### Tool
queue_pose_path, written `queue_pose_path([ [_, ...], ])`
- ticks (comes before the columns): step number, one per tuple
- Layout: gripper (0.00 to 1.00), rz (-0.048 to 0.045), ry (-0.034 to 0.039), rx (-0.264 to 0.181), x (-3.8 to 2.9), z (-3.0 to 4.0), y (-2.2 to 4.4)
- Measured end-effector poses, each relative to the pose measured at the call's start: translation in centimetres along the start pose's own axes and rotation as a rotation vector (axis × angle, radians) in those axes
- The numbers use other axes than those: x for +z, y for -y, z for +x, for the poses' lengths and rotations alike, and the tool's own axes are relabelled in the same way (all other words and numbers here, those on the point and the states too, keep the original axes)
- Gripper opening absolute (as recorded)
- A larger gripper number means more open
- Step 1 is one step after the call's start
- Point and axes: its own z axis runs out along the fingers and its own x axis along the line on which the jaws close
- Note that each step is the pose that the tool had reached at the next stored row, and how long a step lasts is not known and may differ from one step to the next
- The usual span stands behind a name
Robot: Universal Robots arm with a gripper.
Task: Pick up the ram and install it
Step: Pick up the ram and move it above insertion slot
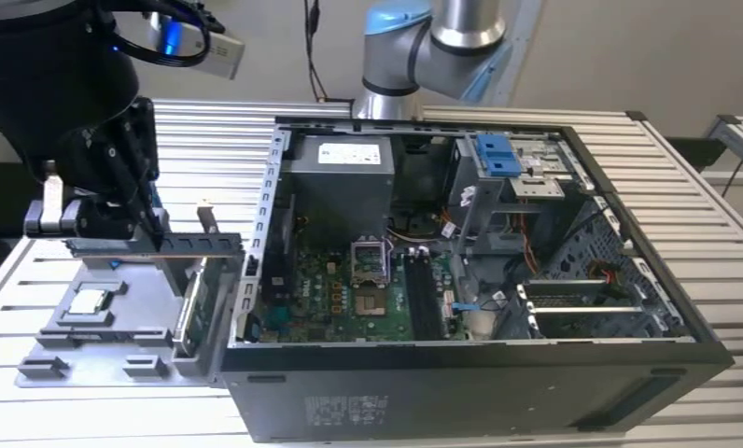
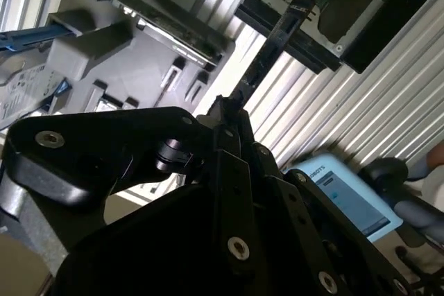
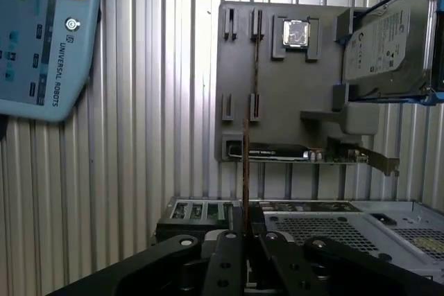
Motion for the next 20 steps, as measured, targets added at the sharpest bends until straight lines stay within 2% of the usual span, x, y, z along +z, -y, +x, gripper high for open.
queue_pose_path([
  [20,0.14,0.0,0.0001,0.0,0.04,0.0,3.78],
])
